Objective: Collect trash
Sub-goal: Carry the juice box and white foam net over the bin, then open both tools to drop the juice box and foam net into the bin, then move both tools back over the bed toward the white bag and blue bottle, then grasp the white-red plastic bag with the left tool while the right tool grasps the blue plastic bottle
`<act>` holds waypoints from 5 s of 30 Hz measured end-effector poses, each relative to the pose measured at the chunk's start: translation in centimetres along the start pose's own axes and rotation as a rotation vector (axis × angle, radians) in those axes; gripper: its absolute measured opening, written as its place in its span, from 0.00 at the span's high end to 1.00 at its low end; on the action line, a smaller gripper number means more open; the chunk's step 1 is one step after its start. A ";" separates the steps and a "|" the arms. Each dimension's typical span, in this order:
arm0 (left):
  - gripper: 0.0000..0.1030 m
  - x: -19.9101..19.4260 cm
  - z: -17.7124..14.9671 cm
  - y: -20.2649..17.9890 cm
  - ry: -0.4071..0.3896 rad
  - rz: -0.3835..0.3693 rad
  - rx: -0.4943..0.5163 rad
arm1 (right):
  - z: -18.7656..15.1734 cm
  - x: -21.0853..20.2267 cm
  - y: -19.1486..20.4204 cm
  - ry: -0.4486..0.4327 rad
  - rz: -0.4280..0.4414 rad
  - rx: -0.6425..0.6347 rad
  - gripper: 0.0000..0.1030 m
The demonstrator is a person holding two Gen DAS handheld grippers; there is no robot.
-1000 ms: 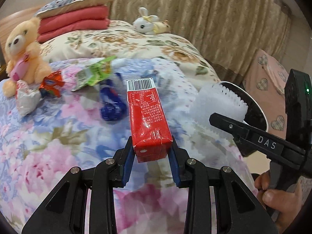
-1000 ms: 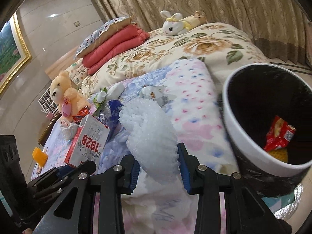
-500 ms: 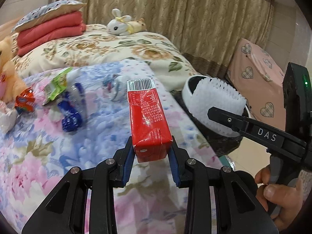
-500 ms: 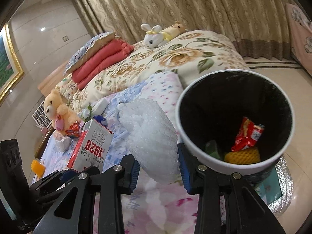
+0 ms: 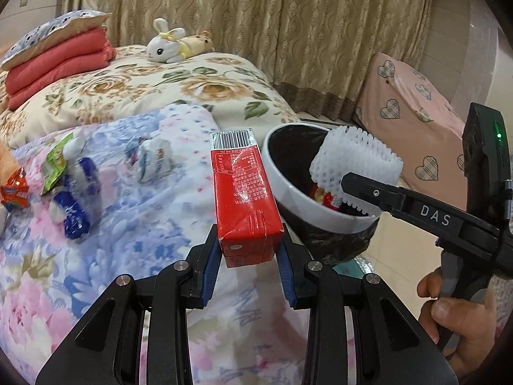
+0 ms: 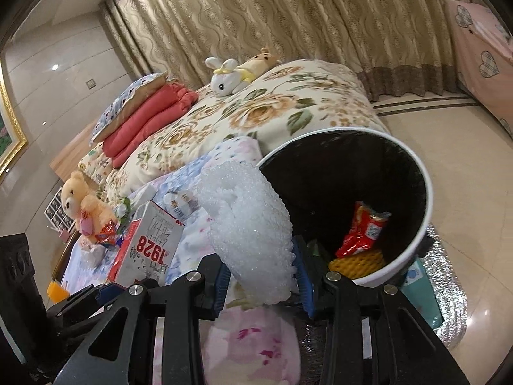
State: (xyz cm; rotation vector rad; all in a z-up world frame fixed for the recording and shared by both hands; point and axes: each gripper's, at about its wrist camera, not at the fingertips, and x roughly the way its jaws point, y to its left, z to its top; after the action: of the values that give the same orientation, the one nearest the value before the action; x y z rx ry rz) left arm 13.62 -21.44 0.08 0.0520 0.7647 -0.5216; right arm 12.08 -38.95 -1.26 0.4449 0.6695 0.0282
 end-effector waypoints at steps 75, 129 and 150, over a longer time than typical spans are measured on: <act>0.41 1.1 -1.2 5.1 0.037 0.080 -0.167 | 1.3 2.1 0.7 0.051 0.016 0.006 0.22; 0.36 -6.3 -7.8 25.9 0.008 0.368 -0.477 | -6.2 12.7 21.1 0.244 0.214 -0.279 0.18; 0.28 -4.2 -3.8 33.0 -0.004 0.454 -0.504 | -4.5 17.8 22.8 0.267 0.192 -0.249 0.17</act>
State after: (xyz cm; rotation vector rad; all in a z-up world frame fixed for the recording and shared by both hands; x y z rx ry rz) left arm 24.13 10.05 -4.55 -0.2389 0.8315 0.1090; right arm 26.06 -13.59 -5.66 0.2654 0.8718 0.3539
